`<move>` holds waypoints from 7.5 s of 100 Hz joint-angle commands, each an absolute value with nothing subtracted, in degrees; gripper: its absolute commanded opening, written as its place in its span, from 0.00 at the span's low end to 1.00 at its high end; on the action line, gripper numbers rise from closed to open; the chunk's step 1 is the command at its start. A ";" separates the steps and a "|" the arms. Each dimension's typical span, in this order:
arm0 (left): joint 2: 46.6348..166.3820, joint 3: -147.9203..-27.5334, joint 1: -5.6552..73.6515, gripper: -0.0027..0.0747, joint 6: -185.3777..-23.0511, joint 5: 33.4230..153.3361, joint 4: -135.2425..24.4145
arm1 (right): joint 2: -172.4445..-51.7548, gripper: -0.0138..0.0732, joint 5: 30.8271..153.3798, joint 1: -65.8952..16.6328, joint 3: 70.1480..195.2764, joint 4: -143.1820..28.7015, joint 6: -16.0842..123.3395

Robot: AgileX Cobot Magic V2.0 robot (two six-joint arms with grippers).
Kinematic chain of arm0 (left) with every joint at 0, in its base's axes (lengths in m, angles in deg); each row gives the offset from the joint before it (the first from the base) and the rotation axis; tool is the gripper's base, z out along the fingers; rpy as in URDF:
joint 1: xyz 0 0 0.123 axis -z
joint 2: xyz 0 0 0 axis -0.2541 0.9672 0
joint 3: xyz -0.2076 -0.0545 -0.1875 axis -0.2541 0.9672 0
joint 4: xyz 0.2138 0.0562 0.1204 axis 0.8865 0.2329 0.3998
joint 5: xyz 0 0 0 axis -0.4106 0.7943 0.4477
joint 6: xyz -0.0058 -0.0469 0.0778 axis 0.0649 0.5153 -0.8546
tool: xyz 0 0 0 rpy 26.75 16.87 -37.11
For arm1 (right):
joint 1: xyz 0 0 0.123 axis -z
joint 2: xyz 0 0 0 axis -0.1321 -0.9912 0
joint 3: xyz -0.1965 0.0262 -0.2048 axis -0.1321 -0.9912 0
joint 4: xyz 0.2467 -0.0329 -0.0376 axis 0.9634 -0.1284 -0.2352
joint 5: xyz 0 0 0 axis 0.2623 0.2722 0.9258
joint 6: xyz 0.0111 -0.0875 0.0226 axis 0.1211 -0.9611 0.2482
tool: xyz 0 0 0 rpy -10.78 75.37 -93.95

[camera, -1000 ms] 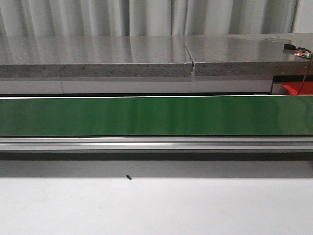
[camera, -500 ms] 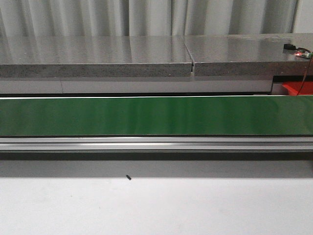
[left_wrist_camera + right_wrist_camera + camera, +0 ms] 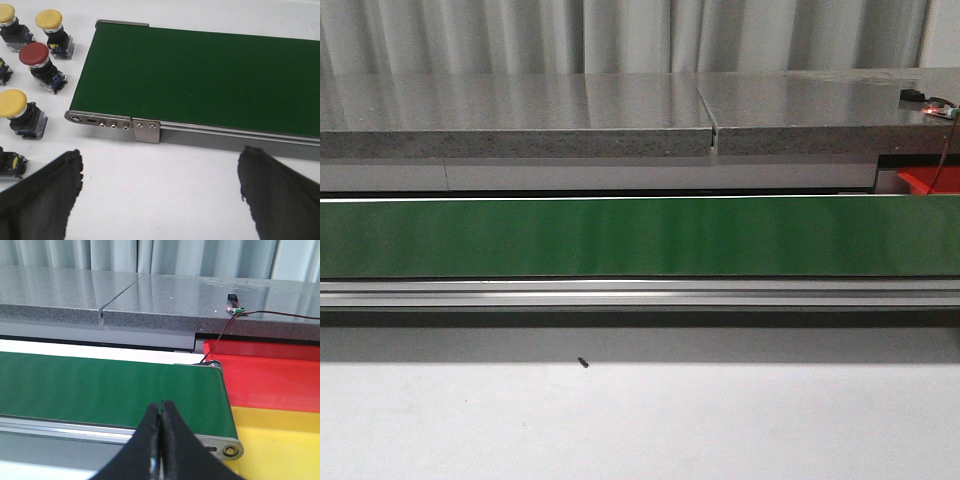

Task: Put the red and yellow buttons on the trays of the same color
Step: 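Move the left gripper over the red push-button on the table, then grasp the red push-button with the left gripper and lift it, then lower the red button onto the belt's near end, open left gripper, then grasp the yellow push-button on the table with the left gripper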

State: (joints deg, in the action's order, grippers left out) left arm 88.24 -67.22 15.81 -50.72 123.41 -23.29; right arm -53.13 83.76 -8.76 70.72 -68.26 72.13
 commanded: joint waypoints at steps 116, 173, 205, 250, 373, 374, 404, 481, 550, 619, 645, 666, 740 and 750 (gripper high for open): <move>126.20 -80.31 -15.88 0.85 -41.41 115.98 -13.06 | -52.21 0.08 78.91 -8.89 71.68 -68.67 71.91; 135.49 -82.47 -15.88 0.85 -41.50 111.77 -12.80 | -52.21 0.08 78.91 -8.89 71.68 -68.67 71.91; 138.69 -83.11 -15.88 0.85 -41.50 111.60 -12.66 | -52.21 0.08 78.91 -8.89 71.68 -68.67 71.91; 140.49 -83.11 -15.88 0.70 -41.39 111.01 -12.76 | -52.21 0.08 78.91 -8.89 71.68 -68.67 71.91; 120.09 -92.04 -7.21 0.01 -55.57 123.85 -26.97 | -52.21 0.08 78.91 -8.89 71.68 -68.67 71.91; 120.09 -92.18 -7.02 0.01 -56.00 123.85 -27.54 | -52.21 0.08 78.91 -8.89 71.68 -68.67 71.91; 127.66 -96.09 -0.31 0.01 -59.19 123.06 -31.34 | -52.21 0.08 78.91 -8.89 71.68 -68.67 71.91; 139.40 -100.00 3.40 0.01 -59.86 120.34 -32.48 | -52.21 0.08 78.91 -8.89 71.68 -68.67 71.91; 139.92 -103.39 3.48 0.91 -64.42 123.17 -39.58 | -52.21 0.08 78.91 -8.89 71.68 -68.67 71.91; 127.28 -98.92 -10.84 0.86 -64.42 125.22 -38.29 | -52.21 0.08 78.91 -8.89 71.68 -68.67 71.91; 127.19 -91.48 -16.68 0.86 -64.11 121.77 -35.88 | -52.21 0.08 78.91 -8.89 71.68 -68.67 71.91; 128.79 -89.14 -17.88 0.86 -64.11 118.08 -35.88 | -52.21 0.08 78.91 -8.89 71.68 -68.67 71.91; 142.73 -89.38 -17.88 0.86 -64.42 110.93 -38.00 | -52.21 0.08 78.91 -8.89 71.68 -68.67 71.91; 143.49 -89.50 -17.88 0.86 -64.42 110.02 -38.36 | -52.21 0.08 78.91 -8.89 71.68 -68.67 71.91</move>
